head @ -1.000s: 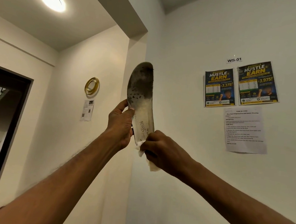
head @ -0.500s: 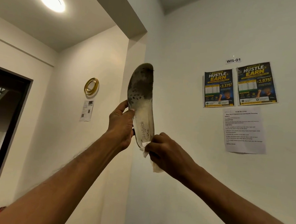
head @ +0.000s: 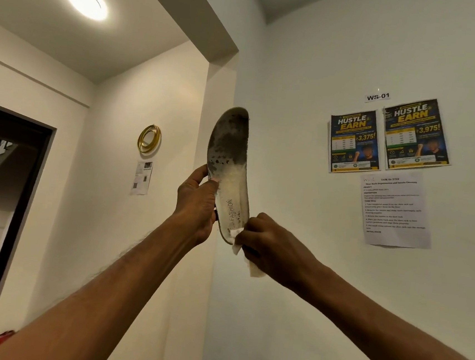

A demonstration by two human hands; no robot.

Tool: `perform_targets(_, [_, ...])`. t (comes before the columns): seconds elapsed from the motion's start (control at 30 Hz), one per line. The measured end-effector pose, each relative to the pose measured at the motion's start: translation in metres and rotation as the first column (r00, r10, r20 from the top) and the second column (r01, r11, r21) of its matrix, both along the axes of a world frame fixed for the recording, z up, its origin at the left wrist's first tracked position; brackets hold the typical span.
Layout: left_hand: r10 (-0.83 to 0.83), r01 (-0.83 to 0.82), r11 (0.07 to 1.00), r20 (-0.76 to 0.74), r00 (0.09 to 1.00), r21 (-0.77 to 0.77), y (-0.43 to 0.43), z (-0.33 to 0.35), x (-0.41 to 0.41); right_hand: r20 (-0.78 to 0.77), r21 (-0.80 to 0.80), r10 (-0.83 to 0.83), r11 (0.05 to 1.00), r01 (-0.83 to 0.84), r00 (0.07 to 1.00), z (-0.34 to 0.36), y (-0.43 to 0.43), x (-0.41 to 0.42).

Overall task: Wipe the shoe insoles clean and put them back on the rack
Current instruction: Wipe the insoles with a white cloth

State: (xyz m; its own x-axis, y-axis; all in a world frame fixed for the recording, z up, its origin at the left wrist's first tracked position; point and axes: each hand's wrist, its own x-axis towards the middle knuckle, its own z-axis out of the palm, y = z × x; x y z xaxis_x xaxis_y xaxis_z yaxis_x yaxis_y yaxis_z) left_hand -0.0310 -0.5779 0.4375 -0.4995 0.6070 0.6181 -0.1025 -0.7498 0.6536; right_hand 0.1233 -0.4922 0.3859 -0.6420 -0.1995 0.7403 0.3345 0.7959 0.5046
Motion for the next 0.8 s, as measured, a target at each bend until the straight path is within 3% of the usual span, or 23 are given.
perform_targets(0.13, [-0.041, 0.041, 0.999, 0.028, 0.999, 0.007, 0.001, -0.002, 0.001, -0.159, -0.073, 0.032, 0.996, -0.044, 0.987, 0.015, 0.003, 0.004])
perform_targets(0.3, [-0.032, 0.032, 0.999, 0.011, 0.999, -0.007, 0.006, -0.004, 0.001, -0.029, 0.008, 0.016, 1.000, -0.016, 0.999, 0.012, -0.005, -0.001])
perform_targets(0.4, [-0.061, 0.061, 0.998, 0.018, 0.998, -0.014, 0.007, -0.008, 0.003, -0.205, -0.048, 0.076, 0.995, -0.087, 0.976, 0.028, 0.000, 0.001])
perform_targets(0.53, [-0.062, 0.061, 0.998, -0.021, 0.998, -0.035, 0.008, -0.009, 0.006, -0.042, 0.026, 0.045, 0.999, -0.044, 0.998, 0.025, -0.006, -0.005])
perform_targets(0.67, [-0.117, 0.117, 0.993, -0.008, 0.993, -0.031, 0.008, -0.010, 0.006, -0.263, -0.020, 0.075, 0.996, -0.083, 0.962, 0.042, 0.002, -0.001])
perform_targets(0.8, [-0.079, 0.078, 0.996, -0.039, 0.996, -0.034, 0.007, -0.009, 0.008, -0.089, 0.046, 0.051, 0.998, -0.047, 0.995, 0.035, -0.006, -0.007])
